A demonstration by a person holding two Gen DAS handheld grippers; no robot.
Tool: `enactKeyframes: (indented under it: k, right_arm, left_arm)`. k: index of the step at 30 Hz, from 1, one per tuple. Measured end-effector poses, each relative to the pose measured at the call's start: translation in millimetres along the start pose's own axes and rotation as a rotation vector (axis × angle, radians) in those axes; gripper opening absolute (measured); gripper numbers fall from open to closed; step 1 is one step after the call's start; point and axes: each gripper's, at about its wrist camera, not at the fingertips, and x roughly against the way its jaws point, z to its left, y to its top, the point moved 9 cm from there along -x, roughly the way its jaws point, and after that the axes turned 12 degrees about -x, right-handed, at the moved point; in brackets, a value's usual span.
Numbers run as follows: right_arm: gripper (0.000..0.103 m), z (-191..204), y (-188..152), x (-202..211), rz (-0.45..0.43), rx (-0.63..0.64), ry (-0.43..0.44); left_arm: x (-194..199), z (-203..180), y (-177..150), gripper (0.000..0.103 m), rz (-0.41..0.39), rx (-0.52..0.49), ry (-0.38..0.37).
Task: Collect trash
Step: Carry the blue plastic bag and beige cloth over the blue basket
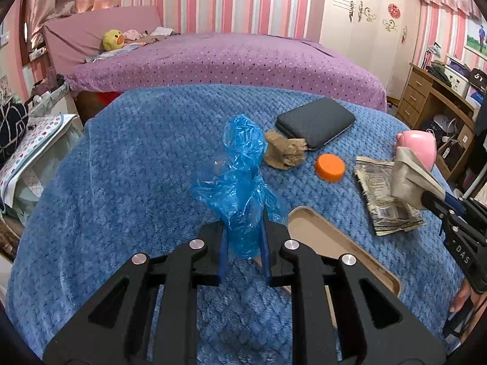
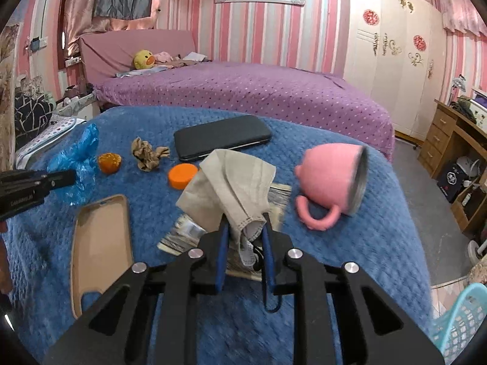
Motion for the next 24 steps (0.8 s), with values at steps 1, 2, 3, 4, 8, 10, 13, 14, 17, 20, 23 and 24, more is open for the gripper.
enactKeyframes:
  k: [1,2,3,4,8,10,13,14,17,20,23,24]
  right_arm:
    - [0.020,-6,0,4,-0.004,-0.007,-0.006]
    - [0.020,-11,0,8,-0.009,-0.011,-0.013]
    - [0.020,-18,0,13,-0.016,-0.014,-0.025]
    - [0.020,-23,1,15,-0.019,-0.015,-0.032]
    - [0.020,-48,-2,29,-0.023,-0.029,-0.062]
    - [0.020,-59,-3,36,-0.024,-0.043,-0.070]
    - [0.020,-74,-7,48,-0.029,-0.060,-0.087]
    - [0.020,-81,-7,53,-0.031,-0.064,-0.095]
    - [0.020,-97,-10,63,-0.031,-0.065,-0.116]
    - [0.020,-119,-13,74,-0.033,-0.069,-0.148]
    - [0.020,-144,-19,87,-0.032,-0.087,-0.177]
    - [0.020,-154,-21,91,-0.031,-0.095,-0.187]
  left_arm:
    - [2,-1,1,0.016,-0.006,-0.001,-0.001]
    - [6,-4,3,0.016,-0.016,-0.003,-0.003]
    - [9,-7,4,0.016,-0.024,-0.003,-0.009]
    - [12,-10,5,0.016,-0.028,-0.001,-0.017]
    - [25,-28,7,0.016,-0.051,-0.010,-0.044]
    - [30,-38,8,0.016,-0.060,-0.011,-0.052]
    - [36,-56,9,0.016,-0.071,-0.023,-0.070]
    - [38,-63,8,0.016,-0.074,-0.033,-0.073]
    - [43,-82,7,0.016,-0.078,-0.056,-0.083]
    - [49,-96,6,0.016,-0.085,-0.069,-0.092]
    - [54,-109,5,0.016,-0.092,-0.079,-0.101]
    - [55,-112,4,0.016,-0.094,-0.082,-0.103]
